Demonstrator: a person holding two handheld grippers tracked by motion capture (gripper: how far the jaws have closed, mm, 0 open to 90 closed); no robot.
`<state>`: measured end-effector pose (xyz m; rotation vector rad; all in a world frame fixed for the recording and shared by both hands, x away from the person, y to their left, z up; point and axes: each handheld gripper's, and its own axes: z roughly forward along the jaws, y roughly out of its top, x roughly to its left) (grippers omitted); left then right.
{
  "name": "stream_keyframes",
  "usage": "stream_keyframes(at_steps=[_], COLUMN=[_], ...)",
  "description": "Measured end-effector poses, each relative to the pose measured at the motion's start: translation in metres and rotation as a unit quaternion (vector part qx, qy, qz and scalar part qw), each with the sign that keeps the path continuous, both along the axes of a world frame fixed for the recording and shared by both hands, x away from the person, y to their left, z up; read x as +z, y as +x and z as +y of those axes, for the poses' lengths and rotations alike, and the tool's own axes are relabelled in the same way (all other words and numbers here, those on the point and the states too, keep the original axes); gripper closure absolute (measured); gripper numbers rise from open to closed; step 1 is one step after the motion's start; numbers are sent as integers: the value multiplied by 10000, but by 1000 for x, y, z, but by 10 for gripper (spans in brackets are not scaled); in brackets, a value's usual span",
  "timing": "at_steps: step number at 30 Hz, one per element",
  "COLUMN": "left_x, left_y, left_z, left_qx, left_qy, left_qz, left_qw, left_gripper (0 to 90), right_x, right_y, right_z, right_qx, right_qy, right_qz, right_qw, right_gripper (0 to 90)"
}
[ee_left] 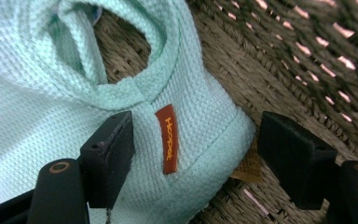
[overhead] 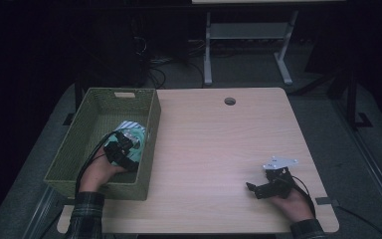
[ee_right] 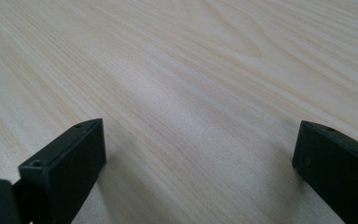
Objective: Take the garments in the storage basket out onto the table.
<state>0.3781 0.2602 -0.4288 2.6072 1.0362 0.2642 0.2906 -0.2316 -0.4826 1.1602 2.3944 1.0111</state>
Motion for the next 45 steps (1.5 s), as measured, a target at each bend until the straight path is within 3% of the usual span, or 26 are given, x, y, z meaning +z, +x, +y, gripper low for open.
stream_keyframes(at_steps=[1, 10, 11, 14, 15, 19, 28, 34, 38, 45], left_x=[0, -2, -2, -1, 1, 2, 7, 13, 18, 25], left_y=[0, 2, 3, 3, 3, 3, 3, 3, 2, 0], left_z=[0, 3, 3, 5, 5, 6, 12, 19, 23, 32], left_qx=[25, 196, 251, 355, 336, 422, 698, 847, 930, 1057], left_qy=[6, -17, -43, -94, -36, -109, -287, -602, -830, -1263], left_qz=[16, 279, 316, 390, 380, 466, 472, 354, 210, -10], left_qw=[10000, 9994, 9992, 9986, 9987, 9980, 9960, 9940, 9920, 9864], left_gripper=[317, 436, 491, 544, 651, 738, 791, 794, 794, 795], right_x=[0, 0, 0, 0, 0, 0, 0, 0, 0, 0], right_y=[0, 0, 0, 0, 0, 0, 0, 0, 0, 0], right_z=[0, 0, 0, 0, 0, 0, 0, 0, 0, 0], right_qx=[-1, 6, 11, 8, 11, 7, 9, 9, 7, 8], right_qy=[0, 0, -2, 0, -4, 0, -1, -1, 0, 0], right_qz=[1, -7, -11, -10, -12, -10, -9, -10, -8, -9], right_qw=[10000, 10000, 10000, 10000, 10000, 10000, 10000, 10000, 10000, 10000], right_gripper=[23, 23, 23, 23, 23, 23, 23, 23, 23, 23])
